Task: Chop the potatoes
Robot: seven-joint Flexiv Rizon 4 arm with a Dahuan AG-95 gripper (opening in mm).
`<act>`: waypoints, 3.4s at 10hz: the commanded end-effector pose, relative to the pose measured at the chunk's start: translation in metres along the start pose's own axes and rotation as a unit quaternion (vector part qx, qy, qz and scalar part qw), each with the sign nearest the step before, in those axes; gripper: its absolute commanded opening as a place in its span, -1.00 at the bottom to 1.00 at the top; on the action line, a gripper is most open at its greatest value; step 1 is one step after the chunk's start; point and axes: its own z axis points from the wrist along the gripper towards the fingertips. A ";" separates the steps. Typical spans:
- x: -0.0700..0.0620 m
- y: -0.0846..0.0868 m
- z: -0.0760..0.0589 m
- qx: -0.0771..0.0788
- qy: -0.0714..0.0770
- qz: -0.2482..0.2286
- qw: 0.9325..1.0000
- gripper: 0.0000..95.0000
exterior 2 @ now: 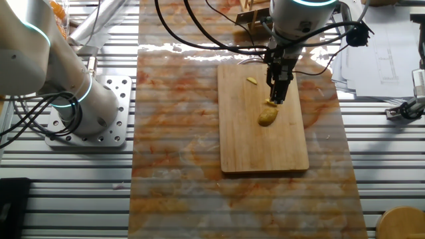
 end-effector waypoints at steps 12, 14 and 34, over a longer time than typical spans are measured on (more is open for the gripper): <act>-0.035 0.050 -0.003 -0.002 0.035 -0.046 0.998 -1.00; -0.039 0.075 -0.003 -0.003 0.034 -0.064 0.997 -1.00; -0.043 0.138 -0.012 -0.072 0.020 -0.236 0.969 -1.00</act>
